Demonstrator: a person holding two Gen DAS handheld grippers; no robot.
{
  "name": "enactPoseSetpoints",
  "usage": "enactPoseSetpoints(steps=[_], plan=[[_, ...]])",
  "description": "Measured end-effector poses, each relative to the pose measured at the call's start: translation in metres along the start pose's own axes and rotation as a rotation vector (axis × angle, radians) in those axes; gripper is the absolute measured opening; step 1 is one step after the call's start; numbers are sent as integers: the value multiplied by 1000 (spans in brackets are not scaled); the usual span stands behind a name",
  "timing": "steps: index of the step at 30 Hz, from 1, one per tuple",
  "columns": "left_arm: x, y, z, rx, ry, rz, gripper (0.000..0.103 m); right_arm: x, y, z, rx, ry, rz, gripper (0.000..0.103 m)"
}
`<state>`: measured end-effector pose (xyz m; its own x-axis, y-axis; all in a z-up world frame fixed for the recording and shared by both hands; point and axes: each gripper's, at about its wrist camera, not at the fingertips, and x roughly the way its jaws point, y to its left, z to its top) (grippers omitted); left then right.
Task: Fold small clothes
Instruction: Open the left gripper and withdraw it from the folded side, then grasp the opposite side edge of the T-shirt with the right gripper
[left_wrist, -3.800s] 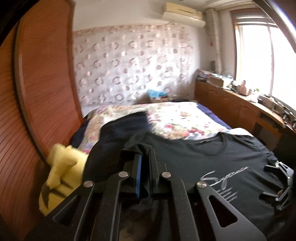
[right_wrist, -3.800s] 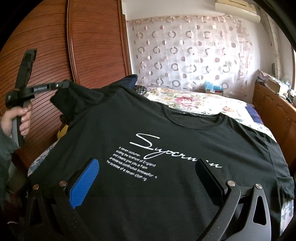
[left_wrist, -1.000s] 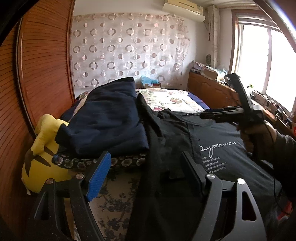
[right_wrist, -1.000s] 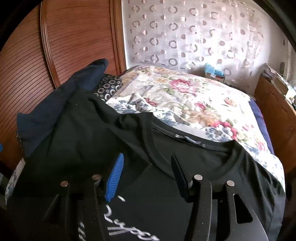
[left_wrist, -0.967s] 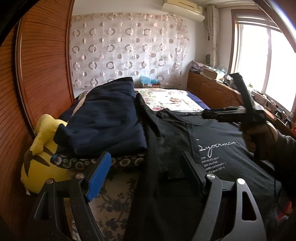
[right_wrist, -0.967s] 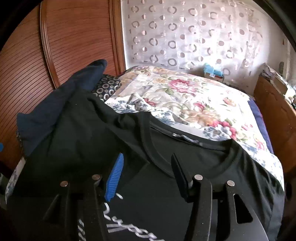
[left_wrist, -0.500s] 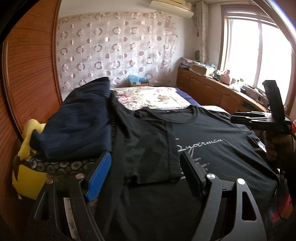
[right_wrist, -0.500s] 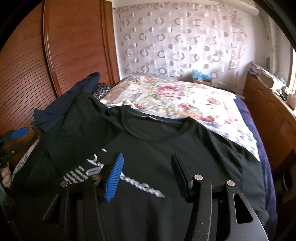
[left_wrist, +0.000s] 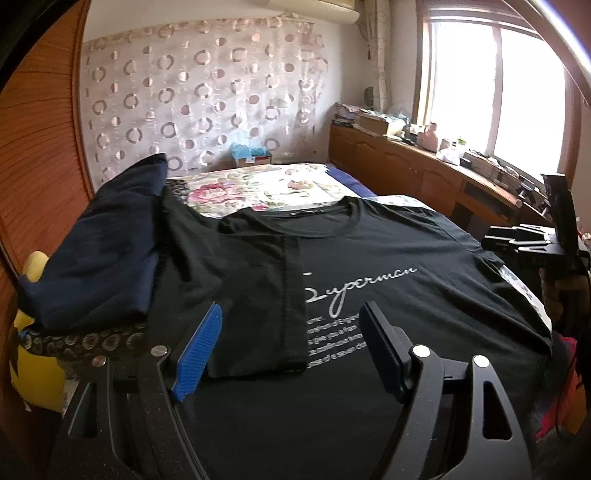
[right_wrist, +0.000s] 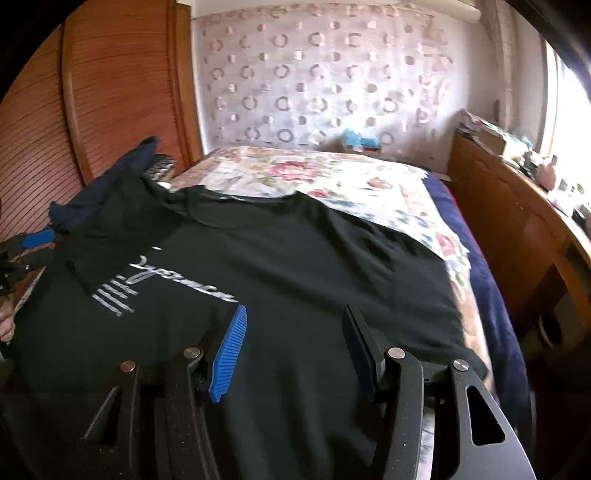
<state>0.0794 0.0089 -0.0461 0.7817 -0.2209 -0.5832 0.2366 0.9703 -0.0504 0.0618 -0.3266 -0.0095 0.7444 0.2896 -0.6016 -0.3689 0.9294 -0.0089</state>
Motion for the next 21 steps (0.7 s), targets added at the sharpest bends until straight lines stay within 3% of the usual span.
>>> enactPoseSetpoints(steps=[7,15,21], plan=[[24,-20,3,50,65,-35,77,-4,-18,-1,51,17,-83,56],[59,-36,0,106,188,-51,77,19,-42,-4,117,85,-160,55],[76,-43,-2,136,248,-47,77,30,-53,3,162,125,-161,55]])
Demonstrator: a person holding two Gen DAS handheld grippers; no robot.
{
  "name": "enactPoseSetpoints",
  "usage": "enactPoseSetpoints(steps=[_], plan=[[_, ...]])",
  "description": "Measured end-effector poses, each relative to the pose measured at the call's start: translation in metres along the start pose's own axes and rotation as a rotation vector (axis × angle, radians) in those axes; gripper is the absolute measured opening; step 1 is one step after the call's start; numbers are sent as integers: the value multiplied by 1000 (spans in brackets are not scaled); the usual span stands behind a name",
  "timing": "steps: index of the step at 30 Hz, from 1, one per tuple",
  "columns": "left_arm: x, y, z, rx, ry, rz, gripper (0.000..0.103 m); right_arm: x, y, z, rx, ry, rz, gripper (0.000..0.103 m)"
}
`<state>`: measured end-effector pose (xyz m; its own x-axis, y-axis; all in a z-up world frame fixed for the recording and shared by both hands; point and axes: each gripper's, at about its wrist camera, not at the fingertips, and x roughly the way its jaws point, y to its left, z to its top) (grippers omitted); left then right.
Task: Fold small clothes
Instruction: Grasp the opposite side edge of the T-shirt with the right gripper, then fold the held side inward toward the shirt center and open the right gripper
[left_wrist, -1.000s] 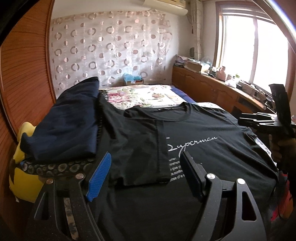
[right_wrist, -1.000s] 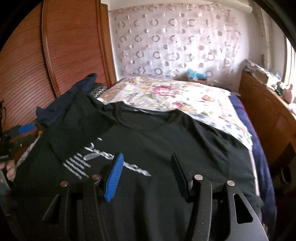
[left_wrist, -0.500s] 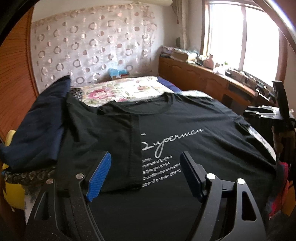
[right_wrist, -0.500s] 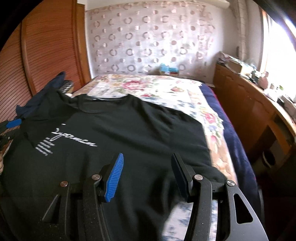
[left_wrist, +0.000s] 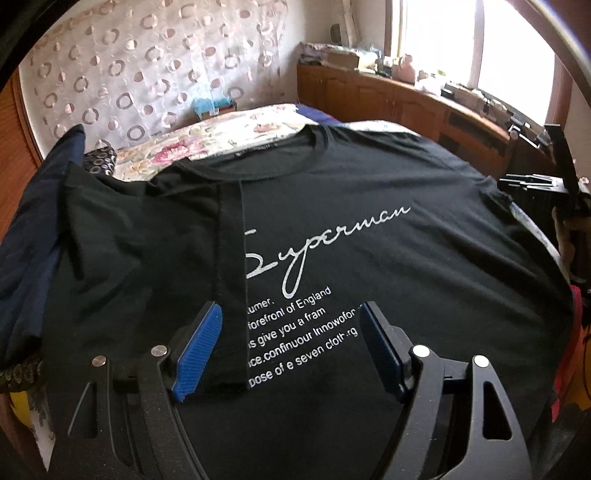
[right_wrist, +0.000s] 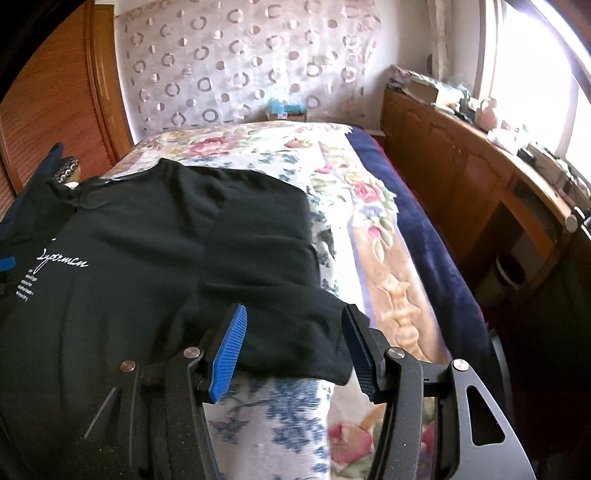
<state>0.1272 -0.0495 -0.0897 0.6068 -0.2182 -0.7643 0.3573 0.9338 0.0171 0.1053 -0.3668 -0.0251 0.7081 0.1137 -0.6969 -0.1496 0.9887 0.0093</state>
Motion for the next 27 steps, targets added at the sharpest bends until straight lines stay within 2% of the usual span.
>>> enactPoseSetpoints(steps=[4,9,12,14,16,20,24,26,27], plan=[[11,-1,0,3,39,-4,77,8,4,6,9,39,14,55],[14,-1,0,0,38,-5,78,8,2,10,33,59,62,55],[17,-3,1,5,44,-15,84,9,2,11,52,62,90,55],[20,-7,1,24,57,-34,97,9,-1,12,51,62,106,54],[23,-10,2,44,71,-43,103,11,2,15,55,63,138,48],[22,-10,2,42,71,-44,103,11,2,15,39,63,170,30],[22,-10,2,41,71,-45,103,4,-3,12,-16,54,116,25],[22,-10,2,42,71,-44,103,2,-1,8,-63,46,60,11],[22,-10,2,42,71,-44,103,2,4,9,-84,45,31,8]])
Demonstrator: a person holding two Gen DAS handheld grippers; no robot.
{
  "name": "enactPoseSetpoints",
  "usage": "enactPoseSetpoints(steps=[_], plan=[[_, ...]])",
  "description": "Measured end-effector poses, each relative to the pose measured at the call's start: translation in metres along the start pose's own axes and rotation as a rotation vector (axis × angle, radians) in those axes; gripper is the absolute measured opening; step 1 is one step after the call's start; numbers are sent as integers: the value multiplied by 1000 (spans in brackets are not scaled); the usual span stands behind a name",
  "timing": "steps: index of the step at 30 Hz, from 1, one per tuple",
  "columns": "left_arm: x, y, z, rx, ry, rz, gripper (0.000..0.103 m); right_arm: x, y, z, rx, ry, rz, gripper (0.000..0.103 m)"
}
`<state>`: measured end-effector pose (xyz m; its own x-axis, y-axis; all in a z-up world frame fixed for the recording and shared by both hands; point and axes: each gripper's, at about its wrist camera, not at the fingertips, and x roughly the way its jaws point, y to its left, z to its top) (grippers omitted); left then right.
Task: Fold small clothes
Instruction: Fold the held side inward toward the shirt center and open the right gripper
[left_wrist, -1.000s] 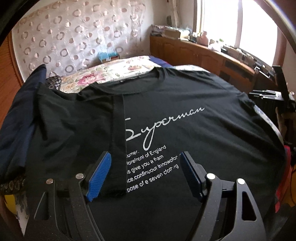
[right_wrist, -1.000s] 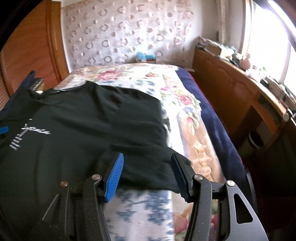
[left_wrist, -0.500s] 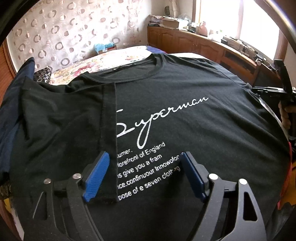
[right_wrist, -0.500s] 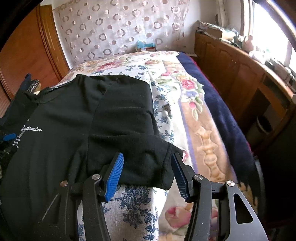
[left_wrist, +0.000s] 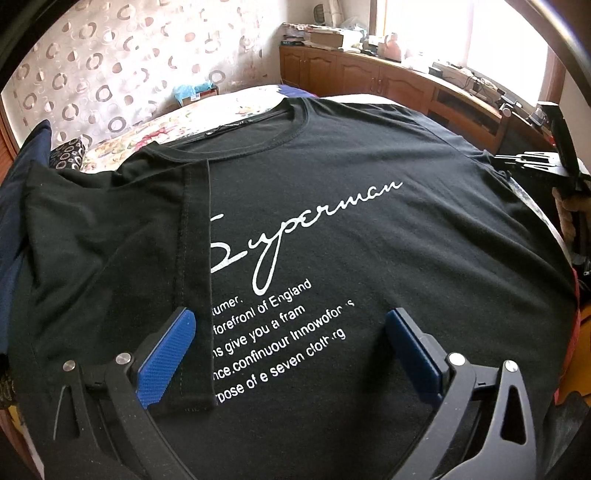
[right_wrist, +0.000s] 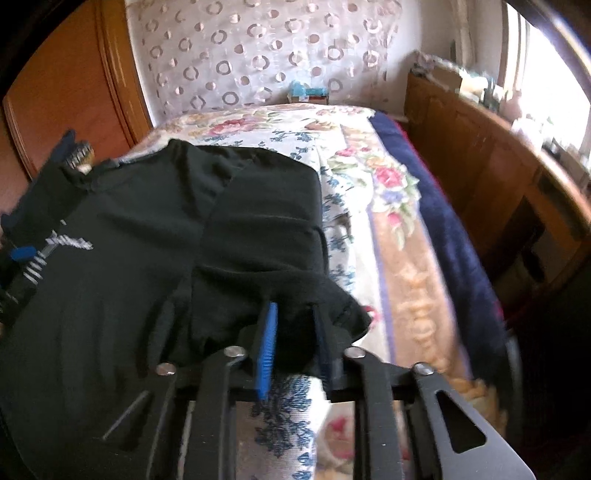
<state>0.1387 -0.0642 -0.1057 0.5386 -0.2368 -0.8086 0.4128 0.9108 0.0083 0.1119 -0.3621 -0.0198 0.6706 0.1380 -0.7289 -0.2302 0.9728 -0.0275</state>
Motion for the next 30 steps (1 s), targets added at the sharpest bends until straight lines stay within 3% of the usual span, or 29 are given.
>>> enactPoseSetpoints(steps=[8,13,19,24,30], plan=[[-6,1,0,-39,-23,8,103,-9,27,2,-42,-38,-49,2],[-25,-3,3,-57,-84,14,103,-35,41,0,-56,-129,5,2],[-51,-9,5,-66,-171,36,103,-53,73,3,-95,-176,97,2],[-65,-10,5,-84,-221,42,103,-50,95,-7,-123,-144,164,2],[-70,-9,3,-93,-244,49,103,-18,102,-18,-144,-57,165,2]])
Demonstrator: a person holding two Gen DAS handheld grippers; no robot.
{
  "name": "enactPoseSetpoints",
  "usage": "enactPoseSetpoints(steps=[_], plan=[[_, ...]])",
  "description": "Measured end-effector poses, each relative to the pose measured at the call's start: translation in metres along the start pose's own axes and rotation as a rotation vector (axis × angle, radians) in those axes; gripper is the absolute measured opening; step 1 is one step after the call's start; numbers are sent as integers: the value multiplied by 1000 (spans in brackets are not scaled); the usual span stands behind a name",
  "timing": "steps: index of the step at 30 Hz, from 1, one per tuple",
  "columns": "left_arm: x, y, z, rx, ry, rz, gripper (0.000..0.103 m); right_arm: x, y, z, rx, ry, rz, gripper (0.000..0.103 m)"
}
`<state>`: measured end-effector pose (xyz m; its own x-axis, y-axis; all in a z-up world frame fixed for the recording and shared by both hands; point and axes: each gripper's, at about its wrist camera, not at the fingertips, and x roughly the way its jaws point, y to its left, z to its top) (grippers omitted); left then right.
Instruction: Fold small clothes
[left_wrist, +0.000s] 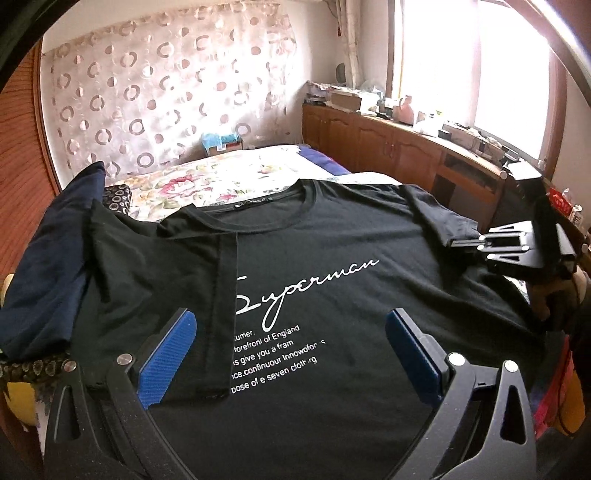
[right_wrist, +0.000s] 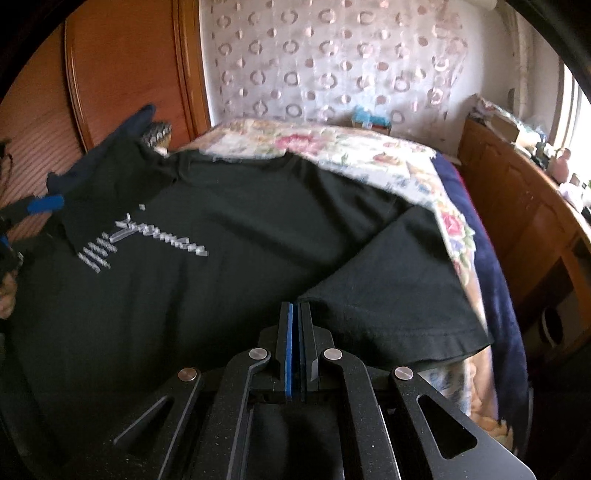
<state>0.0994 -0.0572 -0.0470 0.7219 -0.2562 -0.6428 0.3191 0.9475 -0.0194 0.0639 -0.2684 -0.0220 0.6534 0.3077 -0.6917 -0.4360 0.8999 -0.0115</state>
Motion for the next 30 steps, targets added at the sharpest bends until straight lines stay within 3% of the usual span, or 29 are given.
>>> enactPoseSetpoints(steps=[9,12,14,17,25,30], plan=[[-7,0,-2,-31,-30,-15,103,13,-10,4,26,35,20,4],[-13,-3,-2,-29,-51,-16,103,5,1,14,33,37,13,18],[-16,-5,-1,-30,-63,-20,103,-3,2,15,43,18,16,35],[-18,-8,-2,-29,-72,-27,103,-19,-2,17,49,-22,-3,41],[-16,-11,-4,-28,-68,-38,103,-52,-44,14,140,-103,-81,43],[-14,-14,-5,-27,-64,-43,103,-37,-69,7,184,-64,-138,43]])
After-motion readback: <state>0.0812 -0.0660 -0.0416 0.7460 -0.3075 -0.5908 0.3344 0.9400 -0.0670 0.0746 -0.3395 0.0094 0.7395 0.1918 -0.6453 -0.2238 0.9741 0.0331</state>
